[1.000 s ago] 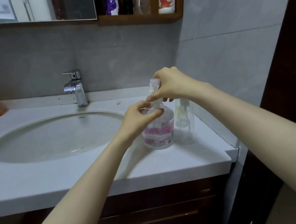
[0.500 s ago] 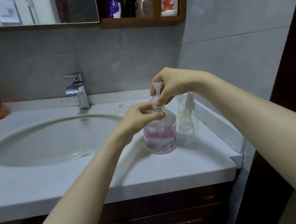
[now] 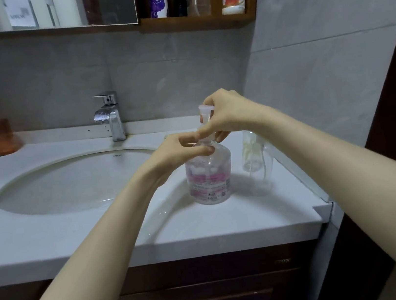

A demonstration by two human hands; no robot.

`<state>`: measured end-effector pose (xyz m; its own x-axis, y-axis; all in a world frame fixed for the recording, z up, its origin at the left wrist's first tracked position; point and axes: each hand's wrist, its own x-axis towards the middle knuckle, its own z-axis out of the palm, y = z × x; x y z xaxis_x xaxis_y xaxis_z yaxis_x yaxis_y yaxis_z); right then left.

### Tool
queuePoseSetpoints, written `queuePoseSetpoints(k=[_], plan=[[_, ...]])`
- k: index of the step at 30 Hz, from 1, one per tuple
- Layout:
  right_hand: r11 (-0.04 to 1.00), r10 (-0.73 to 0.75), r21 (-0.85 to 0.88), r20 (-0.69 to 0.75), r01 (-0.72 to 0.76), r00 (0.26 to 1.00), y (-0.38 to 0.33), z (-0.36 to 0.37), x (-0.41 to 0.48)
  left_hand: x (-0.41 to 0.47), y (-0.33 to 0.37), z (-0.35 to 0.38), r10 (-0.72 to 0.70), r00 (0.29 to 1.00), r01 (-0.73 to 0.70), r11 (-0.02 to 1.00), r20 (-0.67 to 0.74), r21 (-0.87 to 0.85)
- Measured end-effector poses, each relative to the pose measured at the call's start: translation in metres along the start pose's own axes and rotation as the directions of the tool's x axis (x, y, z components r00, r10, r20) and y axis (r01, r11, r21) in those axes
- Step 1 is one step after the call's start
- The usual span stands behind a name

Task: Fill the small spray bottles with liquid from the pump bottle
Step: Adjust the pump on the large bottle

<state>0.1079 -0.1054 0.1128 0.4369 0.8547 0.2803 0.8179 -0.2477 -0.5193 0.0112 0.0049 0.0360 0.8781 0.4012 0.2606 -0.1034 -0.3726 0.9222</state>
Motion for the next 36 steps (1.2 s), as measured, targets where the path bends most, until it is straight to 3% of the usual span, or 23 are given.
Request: queuePoseSetpoints(k=[2, 4, 8, 10, 12, 14, 17, 21, 24, 27, 31, 33, 36], plan=[[0.998, 0.001, -0.062, -0.086, -0.007, 0.996, -0.004, 0.012, -0.001, -0.002, 0.000, -0.003, 0.000, 1.000, 0.000, 1.000, -0.005, 0.018], [0.998, 0.042, -0.038, -0.051, -0.043, 0.998, -0.004, 0.012, -0.004, -0.005, -0.002, -0.005, 0.003, 1.000, -0.003, 0.999, -0.004, 0.032], [0.930, 0.064, 0.339, 0.220, -0.138, 0.973, 0.009, 0.000, -0.017, -0.008, -0.004, -0.008, 0.017, 1.000, -0.017, 1.000, 0.000, 0.017], [0.887, 0.081, 0.444, 0.119, -0.126, 0.990, 0.014, 0.010, -0.018, -0.008, -0.004, -0.008, 0.012, 1.000, -0.012, 1.000, 0.005, 0.008], [0.890, 0.127, 0.449, -0.070, -0.082, 0.989, 0.016, 0.021, -0.017, -0.008, -0.002, -0.009, 0.008, 1.000, -0.008, 1.000, 0.016, 0.007], [0.904, 0.160, 0.422, -0.171, -0.074, 0.972, 0.017, 0.031, -0.016, -0.009, 0.000, -0.009, 0.003, 1.000, -0.003, 1.000, 0.014, 0.002], [0.917, 0.154, 0.390, -0.140, -0.088, 0.978, 0.019, 0.046, -0.014, -0.012, 0.002, -0.008, 0.014, 1.000, -0.014, 1.000, 0.004, -0.010], [0.893, 0.009, 0.450, -0.039, 0.010, 0.999, 0.023, 0.046, -0.022, -0.017, 0.001, -0.011, 0.017, 1.000, -0.018, 1.000, 0.006, 0.016], [0.862, 0.033, 0.506, -0.125, 0.035, 0.992, 0.024, 0.044, -0.020, -0.017, 0.002, -0.013, 0.008, 1.000, -0.008, 1.000, -0.001, 0.029], [0.889, 0.110, 0.458, -0.188, -0.012, 0.976, 0.020, 0.054, -0.014, -0.018, 0.003, -0.012, 0.021, 1.000, -0.021, 1.000, -0.014, 0.021], [0.864, -0.005, 0.503, 0.002, 0.003, 1.000, 0.021, 0.048, -0.016, -0.018, 0.001, -0.011, 0.017, 1.000, -0.016, 1.000, -0.014, 0.016], [0.854, -0.053, 0.517, -0.029, 0.060, 0.998, 0.026, 0.046, -0.015, -0.018, 0.000, -0.011, 0.006, 1.000, -0.006, 1.000, -0.023, 0.011], [0.865, 0.068, 0.501, -0.166, 0.024, 0.984, 0.024, 0.055, -0.011, -0.019, 0.002, -0.010, 0.018, 0.999, -0.017, 1.000, -0.029, 0.013]])
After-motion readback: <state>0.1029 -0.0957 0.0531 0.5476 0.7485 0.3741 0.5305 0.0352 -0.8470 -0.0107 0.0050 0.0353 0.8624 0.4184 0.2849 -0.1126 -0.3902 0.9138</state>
